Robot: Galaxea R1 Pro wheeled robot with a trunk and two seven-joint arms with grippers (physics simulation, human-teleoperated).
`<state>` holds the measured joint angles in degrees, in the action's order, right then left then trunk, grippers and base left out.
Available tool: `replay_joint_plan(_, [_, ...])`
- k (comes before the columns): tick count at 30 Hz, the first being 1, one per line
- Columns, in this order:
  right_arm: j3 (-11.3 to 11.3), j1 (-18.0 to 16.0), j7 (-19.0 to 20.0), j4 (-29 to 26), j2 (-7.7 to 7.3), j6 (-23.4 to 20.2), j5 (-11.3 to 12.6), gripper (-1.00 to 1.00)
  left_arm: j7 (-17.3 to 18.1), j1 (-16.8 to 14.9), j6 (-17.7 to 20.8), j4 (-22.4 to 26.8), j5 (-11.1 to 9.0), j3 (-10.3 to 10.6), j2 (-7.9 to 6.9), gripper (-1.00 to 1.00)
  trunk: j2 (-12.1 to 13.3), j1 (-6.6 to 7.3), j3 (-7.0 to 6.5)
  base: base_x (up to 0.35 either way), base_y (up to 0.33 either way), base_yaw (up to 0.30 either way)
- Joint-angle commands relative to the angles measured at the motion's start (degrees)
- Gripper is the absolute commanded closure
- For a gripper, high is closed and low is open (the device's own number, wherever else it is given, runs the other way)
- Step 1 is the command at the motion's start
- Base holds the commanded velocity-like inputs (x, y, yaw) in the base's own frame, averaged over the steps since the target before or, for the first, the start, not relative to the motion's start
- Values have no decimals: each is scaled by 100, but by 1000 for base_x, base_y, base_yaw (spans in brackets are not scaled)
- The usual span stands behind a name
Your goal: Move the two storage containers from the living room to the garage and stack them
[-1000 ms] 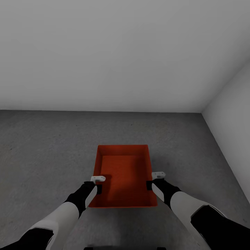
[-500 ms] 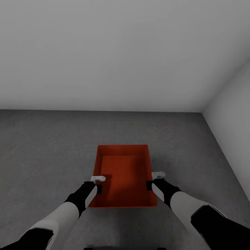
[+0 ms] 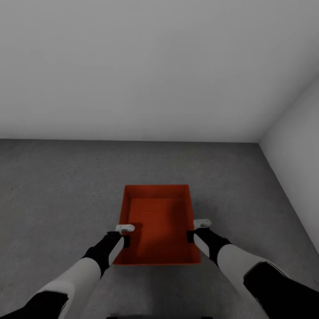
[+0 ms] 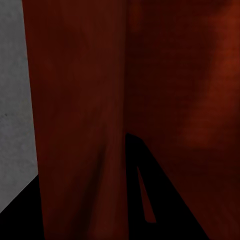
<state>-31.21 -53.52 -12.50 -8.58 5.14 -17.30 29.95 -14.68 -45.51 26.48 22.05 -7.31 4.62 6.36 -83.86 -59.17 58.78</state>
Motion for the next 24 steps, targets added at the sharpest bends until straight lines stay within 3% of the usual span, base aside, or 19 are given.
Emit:
replay_joint_plan(1, [-140,0,-33,-4,-4,-17,309,100,-61,-2,24,27,1,109,-21,100,-2,0,3,0,0,0])
replay_joint_plan(24, [-140,0,-24,-4,0,-19,309,100,-53,-2,24,44,-15,105,-21,100,-2,0,3,0,-17,0])
